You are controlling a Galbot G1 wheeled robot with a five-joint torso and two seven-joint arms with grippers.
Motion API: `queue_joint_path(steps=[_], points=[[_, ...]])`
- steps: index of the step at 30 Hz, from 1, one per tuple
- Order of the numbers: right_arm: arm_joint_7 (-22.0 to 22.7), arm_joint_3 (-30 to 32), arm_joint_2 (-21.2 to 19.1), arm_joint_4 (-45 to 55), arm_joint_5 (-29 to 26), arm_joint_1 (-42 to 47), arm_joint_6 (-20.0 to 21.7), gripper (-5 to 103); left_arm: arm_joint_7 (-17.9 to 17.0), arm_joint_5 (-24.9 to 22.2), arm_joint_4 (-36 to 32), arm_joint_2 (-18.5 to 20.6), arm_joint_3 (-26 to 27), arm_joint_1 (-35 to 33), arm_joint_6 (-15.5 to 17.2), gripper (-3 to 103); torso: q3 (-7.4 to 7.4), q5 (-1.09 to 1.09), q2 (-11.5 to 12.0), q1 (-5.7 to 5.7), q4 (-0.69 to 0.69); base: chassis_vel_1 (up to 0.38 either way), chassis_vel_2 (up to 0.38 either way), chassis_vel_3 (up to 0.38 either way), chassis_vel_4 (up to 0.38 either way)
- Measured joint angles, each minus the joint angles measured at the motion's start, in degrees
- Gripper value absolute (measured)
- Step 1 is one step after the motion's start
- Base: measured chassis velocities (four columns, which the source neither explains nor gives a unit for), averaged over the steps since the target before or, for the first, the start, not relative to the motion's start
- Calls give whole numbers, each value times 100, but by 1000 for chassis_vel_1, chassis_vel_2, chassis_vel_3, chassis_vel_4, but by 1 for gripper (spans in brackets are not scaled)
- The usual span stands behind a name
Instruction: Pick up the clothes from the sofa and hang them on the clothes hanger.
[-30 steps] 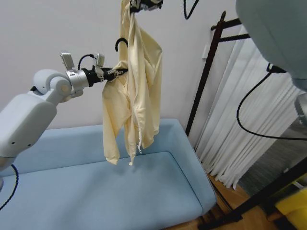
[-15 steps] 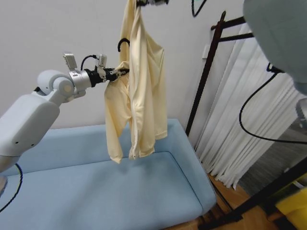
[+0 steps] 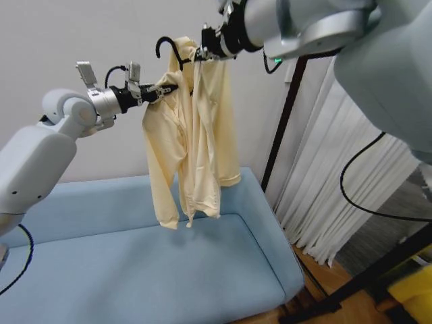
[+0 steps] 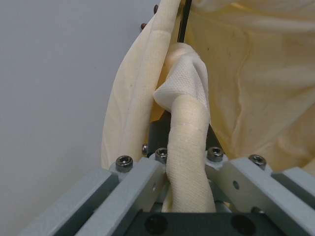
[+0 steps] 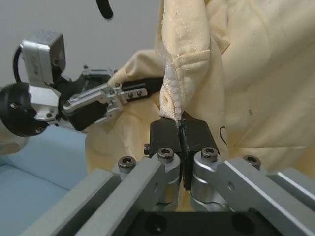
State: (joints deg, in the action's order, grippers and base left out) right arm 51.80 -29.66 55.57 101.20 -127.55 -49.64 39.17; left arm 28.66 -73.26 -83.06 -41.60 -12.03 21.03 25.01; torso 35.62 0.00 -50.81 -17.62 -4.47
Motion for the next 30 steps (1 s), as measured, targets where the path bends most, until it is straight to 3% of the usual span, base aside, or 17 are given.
queue_joint_path(steps=[7, 10, 17, 20, 23, 24, 25, 28, 30], points=[[-432, 28, -37, -152, 727, 343, -41, 0, 27, -72, -262, 84, -189, 315, 14, 3, 0, 2, 0, -1, 2, 0, 0, 0, 0], [-700, 54, -127, -162, 952, 420, 17, -2, 260, -83, -205, 138, -382, 570, 15, 3, 0, 1, 0, 0, 1, 0, 0, 0, 0], [-1056, -41, -419, -41, 1126, 400, 102, 19, 660, -66, 171, 113, -659, 893, 13, 3, 0, 1, 0, 0, 2, 0, 0, 0, 0], [-1260, -141, -662, 101, 1153, 344, 179, 35, 1120, 19, 543, 18, -828, 1180, 27, 3, 0, 1, 0, 0, 0, 0, 0, 0, 0], [-1298, -172, -731, 176, 1153, 340, 191, 35, 1253, 50, 674, -24, -894, 1289, 43, 3, 0, 1, 0, 0, 0, 0, 0, 0, 0], [-1327, -199, -817, 301, 1145, 344, 202, 46, 1500, 134, 898, -107, -1006, 1464, 63, 3, 0, 1, 0, 0, 1, 0, 0, 0, 0], [-1336, -208, -935, 527, 1131, 352, 204, 57, 2065, 601, 1376, -286, -1146, 1702, 15, 3, 0, 2, -1, 0, 0, 0, 0, 0, 0], [-1376, -223, -1074, 724, 1119, 301, 204, 73, 2484, 912, 1773, -424, -1260, 1883, -59, 3, 0, 0, -1, -1, 1, 0, 0, 0, 0], [-1400, -230, -1123, 777, 1117, 276, 204, 73, 2591, 985, 1861, -457, -1280, 1933, -68, 3, 0, 0, -1, -1, 2, 0, 0, 0, 0]])
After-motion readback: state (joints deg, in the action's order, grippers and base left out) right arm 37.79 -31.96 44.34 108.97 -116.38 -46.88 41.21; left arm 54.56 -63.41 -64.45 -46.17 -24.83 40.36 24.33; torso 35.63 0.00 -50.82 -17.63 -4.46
